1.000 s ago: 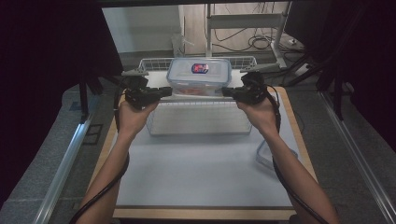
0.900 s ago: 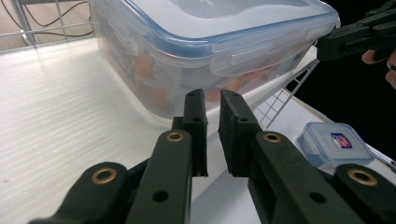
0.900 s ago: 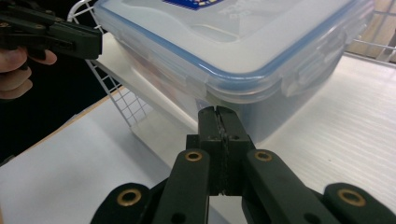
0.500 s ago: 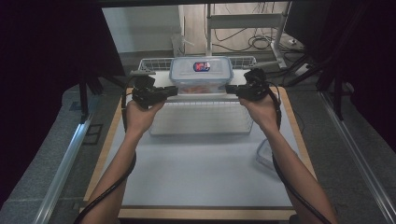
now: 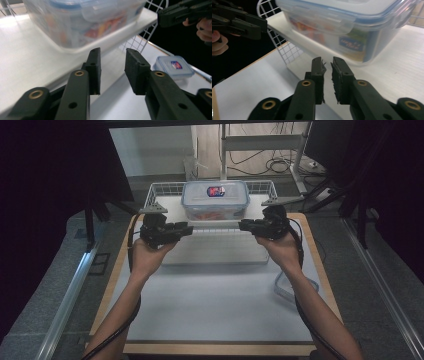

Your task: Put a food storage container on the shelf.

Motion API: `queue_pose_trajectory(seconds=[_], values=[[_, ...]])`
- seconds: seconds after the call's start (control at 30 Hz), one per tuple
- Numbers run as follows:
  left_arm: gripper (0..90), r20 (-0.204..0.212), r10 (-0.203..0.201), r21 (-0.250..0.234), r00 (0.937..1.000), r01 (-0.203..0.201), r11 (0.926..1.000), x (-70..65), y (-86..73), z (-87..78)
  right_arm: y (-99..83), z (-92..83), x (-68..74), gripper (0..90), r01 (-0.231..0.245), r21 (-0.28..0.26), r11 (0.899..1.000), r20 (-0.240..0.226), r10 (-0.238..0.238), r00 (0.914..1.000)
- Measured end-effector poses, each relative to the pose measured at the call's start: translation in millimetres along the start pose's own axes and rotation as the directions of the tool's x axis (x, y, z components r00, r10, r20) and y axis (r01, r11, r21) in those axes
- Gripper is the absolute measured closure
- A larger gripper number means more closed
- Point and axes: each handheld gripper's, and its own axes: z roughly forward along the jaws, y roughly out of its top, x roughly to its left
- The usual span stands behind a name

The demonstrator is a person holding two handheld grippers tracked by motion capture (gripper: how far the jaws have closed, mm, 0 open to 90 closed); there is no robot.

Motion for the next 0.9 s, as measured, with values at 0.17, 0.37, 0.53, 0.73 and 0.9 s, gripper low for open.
queue_pose_trajectory(seconds=[0.17,0.37,0.53,0.73,0.9], values=[[57.5,0.001,0.011,0.015,0.9999,-0.011,0.9998,-7.7,-14.9,-3.2,-12.2,-6.3,9.9,67.6,0.028,-0.004,1.0,-0.018,-0.028,0.9994],[50.3,0.011,0.0,0.025,0.9999,0.0,0.9997,-17.7,-41.9,-8.9,-28.8,-9.4,18.9,56.5,0.07,0.031,0.997,-0.023,-0.069,0.9973],[43.9,0.015,0.0,0.027,0.9999,0.0,0.9996,-23.3,-55.2,-13.2,-41.6,-10.1,25.5,49.7,0.092,0.053,0.994,-0.019,-0.091,0.9957],[30.4,-0.012,0.06,0.054,0.9982,-0.059,0.9968,-36.3,-73.7,-15.9,-58.8,-10.2,34.4,41.4,0.126,0.073,0.989,-0.008,-0.125,0.9921],[20.8,-0.037,0.11,0.073,0.9933,-0.107,0.9916,-47.6,-90.5,-14.3,-74.8,-11.5,41.7,34.2,0.139,0.073,0.988,0.001,-0.139,0.9902]])
